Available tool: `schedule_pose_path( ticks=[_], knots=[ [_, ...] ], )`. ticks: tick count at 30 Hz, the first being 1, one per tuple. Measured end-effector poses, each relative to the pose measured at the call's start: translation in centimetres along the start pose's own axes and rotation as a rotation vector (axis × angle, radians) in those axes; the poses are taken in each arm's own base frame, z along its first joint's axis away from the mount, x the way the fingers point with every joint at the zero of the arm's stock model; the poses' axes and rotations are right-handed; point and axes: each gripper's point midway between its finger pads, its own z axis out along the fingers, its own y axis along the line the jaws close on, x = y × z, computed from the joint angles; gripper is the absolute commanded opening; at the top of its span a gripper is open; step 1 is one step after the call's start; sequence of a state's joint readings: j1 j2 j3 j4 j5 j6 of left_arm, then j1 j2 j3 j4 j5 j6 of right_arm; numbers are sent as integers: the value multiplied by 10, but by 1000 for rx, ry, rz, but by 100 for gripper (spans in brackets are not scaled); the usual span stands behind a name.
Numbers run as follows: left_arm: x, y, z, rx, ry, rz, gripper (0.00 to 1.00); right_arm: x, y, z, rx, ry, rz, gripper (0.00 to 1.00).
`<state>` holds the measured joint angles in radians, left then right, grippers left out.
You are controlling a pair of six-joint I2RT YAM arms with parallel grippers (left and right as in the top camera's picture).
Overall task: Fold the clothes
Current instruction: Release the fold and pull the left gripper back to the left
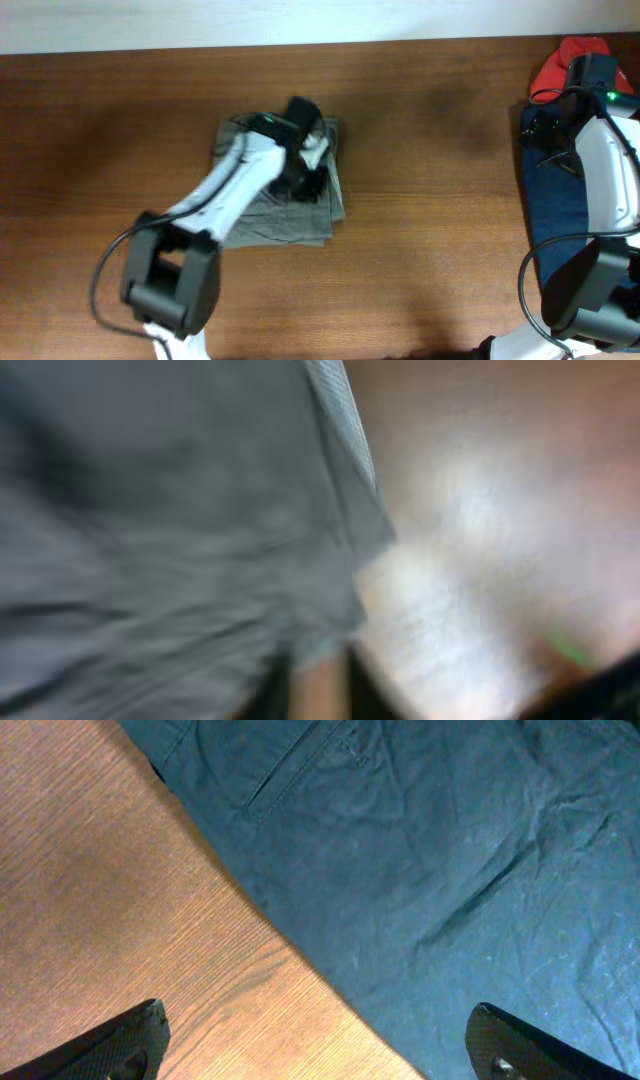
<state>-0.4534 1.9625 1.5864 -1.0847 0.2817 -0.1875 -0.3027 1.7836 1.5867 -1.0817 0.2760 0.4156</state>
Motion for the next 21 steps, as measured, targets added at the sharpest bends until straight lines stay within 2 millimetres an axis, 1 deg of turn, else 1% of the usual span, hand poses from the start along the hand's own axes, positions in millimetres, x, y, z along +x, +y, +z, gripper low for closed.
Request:
schedule_pose_path(
  ticks=[1,2,3,4,5,7,8,9,10,11,12,14,16,18,19,20,21],
  knots=[
    [-15,12,-29,-29,-89,-19,99,0,0,0,0,0,0,98],
    [-26,29,-56,-55,-168,-51,99,0,0,0,0,0,-1,98],
    [-32,56,-79,-86,-228,-109,99,0,0,0,0,0,0,98],
    [-35,85,-92,-110,-258,-177,99,0,0,0,0,0,0,98],
    [-33,128,-103,-133,-280,-281,99,0,0,0,0,-1,0,98],
    [-24,186,-113,-132,-299,-428,99,0,0,0,0,0,0,98],
    [-18,208,-114,-103,-300,-486,99,0,0,0,0,0,0,98],
    [-7,234,-109,-50,-288,-545,99,0,0,0,0,0,-1,98],
    [2,247,-100,-1,-267,-562,99,0,0,0,0,0,-1,98],
    [8,254,-85,59,-237,-564,99,0,0,0,0,0,-1,98],
    [10,254,-76,102,-221,-551,99,0,0,0,0,0,0,98],
    [8,245,-51,227,-189,-488,99,0,0,0,0,0,0,98],
    [3,235,-37,312,-177,-448,98,0,0,0,0,0,0,98],
    [1,228,-20,371,-152,-419,95,0,0,0,0,0,0,98],
    [2,222,-5,410,-122,-408,89,0,0,0,0,0,0,98],
    [0,216,-3,433,-121,-393,84,0,0,0,0,0,0,98],
    [-2,213,-1,437,-121,-375,83,0,0,0,0,0,0,98]
  ],
)
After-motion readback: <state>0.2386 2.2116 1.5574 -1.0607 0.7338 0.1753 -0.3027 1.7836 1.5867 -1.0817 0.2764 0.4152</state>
